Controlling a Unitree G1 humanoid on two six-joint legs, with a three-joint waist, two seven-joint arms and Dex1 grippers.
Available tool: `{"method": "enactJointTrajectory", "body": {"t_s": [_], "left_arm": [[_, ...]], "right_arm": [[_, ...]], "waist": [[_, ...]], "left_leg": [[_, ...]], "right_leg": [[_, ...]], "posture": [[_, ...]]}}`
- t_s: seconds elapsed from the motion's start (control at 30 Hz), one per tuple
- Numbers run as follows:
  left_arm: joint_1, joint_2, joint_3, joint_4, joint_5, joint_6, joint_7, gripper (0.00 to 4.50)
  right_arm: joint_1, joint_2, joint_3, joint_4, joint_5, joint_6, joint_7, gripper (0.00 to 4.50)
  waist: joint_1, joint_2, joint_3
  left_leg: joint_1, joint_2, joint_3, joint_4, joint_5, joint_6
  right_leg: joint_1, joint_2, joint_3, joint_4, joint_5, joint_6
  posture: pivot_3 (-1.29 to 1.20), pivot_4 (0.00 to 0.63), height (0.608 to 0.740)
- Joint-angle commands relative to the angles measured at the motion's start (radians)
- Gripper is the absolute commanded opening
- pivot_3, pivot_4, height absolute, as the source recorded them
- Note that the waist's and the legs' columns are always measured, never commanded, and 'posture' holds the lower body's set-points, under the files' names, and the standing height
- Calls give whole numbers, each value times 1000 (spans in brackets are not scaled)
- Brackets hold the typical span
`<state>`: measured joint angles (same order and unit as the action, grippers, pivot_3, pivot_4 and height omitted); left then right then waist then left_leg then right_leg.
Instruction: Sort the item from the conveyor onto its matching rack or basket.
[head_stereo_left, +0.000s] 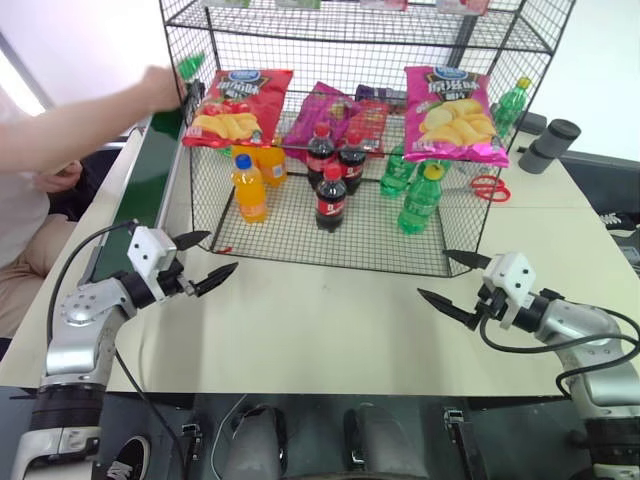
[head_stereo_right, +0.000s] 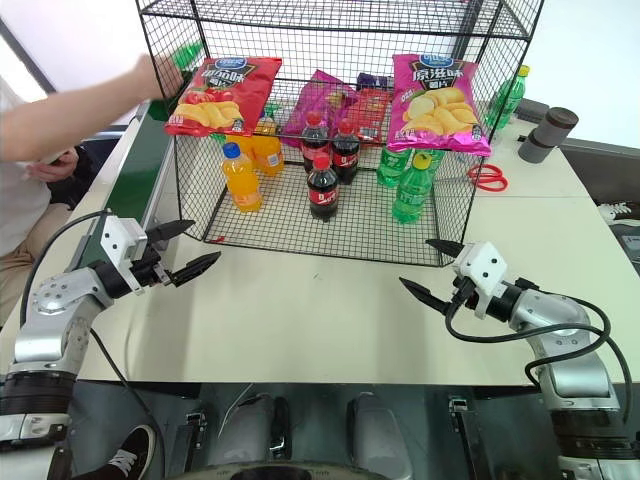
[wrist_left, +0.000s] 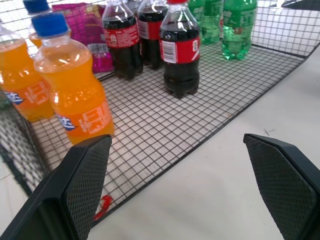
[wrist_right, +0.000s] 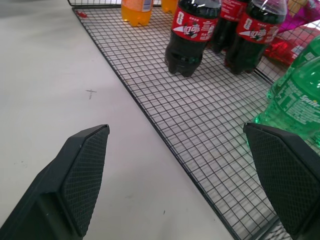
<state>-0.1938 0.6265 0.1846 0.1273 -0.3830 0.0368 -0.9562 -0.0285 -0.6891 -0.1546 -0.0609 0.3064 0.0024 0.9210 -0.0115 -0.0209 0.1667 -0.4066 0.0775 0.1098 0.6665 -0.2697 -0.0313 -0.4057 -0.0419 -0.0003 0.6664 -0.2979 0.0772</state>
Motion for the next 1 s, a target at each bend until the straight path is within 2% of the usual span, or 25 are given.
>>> {"method": "enactJointTrajectory", "body": {"t_s": [0.03, 0.6, 1.0], "left_arm": [[9, 7, 27, -45, -27, 5, 0, 4500], [24, 22, 44, -74, -114, 83, -79, 4500], [93, 34, 88, -123, -154, 122, -89, 4500]], "right_arm": [[-30, -5, -1, 0, -2, -24, 8, 4467], [-21, -7, -6, -16, 3, -17, 6, 4467], [-48, -4, 17, -3, -2, -15, 21, 4467]], "waist": [[0, 0, 0], [-1, 0, 0], [-1, 0, 0]], "left_leg": [[0, 0, 0, 0, 0, 0], [0, 0, 0, 0, 0, 0], [0, 0, 0, 0, 0, 0]], "right_leg": [[0, 0, 0, 0, 0, 0], [0, 0, 0, 0, 0, 0], [0, 0, 0, 0, 0, 0]], "posture": [[0, 150, 740], [0, 150, 740], [0, 150, 740]]}}
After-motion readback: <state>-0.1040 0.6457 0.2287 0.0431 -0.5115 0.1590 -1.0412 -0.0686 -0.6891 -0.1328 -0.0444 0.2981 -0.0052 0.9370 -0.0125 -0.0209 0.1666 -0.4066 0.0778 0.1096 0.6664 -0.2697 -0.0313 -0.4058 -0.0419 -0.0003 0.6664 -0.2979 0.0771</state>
